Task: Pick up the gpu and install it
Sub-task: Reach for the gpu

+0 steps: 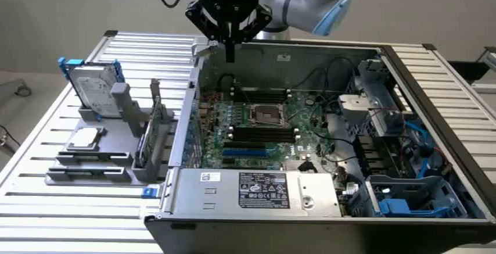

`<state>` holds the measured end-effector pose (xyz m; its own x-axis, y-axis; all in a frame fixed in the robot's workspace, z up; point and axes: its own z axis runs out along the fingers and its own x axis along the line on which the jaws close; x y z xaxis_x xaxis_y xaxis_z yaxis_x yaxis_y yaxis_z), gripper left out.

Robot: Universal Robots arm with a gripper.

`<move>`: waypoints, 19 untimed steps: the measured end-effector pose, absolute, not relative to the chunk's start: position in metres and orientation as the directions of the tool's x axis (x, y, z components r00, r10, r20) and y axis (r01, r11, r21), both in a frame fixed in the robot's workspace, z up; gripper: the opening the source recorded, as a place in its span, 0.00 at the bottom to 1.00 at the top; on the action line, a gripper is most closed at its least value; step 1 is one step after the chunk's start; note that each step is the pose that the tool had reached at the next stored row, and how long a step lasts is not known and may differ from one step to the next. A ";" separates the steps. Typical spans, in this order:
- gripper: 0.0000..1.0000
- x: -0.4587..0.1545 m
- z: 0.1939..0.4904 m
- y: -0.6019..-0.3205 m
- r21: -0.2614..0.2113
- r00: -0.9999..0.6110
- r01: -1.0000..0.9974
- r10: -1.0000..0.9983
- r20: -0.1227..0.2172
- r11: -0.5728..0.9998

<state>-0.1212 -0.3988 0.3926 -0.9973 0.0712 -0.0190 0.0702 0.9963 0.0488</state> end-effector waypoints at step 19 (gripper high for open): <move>0.11 -0.164 0.393 -0.399 0.048 -0.997 0.071 0.071 -0.009 0.996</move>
<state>-0.1638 -0.3988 0.3926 -0.9974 0.0711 -0.0089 0.0706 0.9963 0.0480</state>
